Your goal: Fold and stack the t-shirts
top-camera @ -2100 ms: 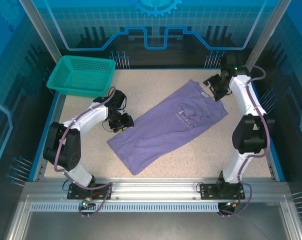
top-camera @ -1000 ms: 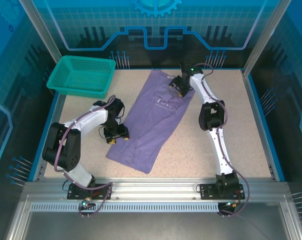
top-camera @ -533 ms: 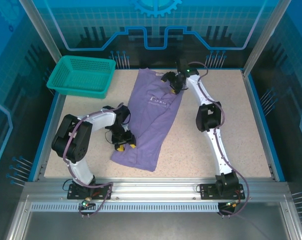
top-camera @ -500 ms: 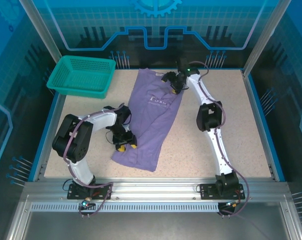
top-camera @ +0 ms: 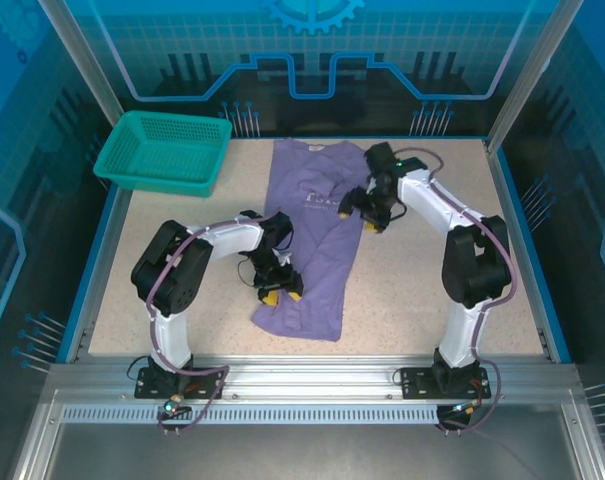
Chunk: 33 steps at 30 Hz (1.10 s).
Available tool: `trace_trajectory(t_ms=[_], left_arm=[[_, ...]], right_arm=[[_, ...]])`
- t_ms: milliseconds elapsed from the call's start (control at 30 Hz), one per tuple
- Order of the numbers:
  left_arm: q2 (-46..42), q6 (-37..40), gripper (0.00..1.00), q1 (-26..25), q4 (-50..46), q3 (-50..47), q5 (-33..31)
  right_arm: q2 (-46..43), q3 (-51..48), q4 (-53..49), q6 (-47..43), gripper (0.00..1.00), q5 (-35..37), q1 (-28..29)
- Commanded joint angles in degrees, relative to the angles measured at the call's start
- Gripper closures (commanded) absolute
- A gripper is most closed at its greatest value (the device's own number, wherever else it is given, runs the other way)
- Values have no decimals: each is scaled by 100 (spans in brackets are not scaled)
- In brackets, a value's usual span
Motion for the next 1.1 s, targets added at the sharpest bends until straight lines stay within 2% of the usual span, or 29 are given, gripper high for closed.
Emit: trace_trajectory(t_ms=[0,200,300,433,567,767,900,1067], left_arm=[[-22,133,38,-18,-148,63,-125],[-702,-125,27,66,-427,-286,-815],[-1113,-324,24,235,-476,-618,-958],[-1430,-456,24,463,-399,-978,-711],[-1599,-463,27,471,-421,-1173,-461],[-2030,-480,27,472,-482,-1488,-358],[-2006,-489,27,469,-397,-1555,-256],[-1945,-363,27,469,-147,-1645,224]], right_arm=[[-130,-427,-50,-289,33,-323,545],[155,-804,-117,-255,40,-716,1071],[463,-786,-370,-453,42,-811,1103],[749,-906,-695,-580,42,-567,896],[771,-1167,-668,-658,42,-539,600],[697,-1048,-968,-816,42,-330,100],[572,-1043,-904,-801,41,-324,-239],[-73,-1263,-535,-882,32,-525,-329]])
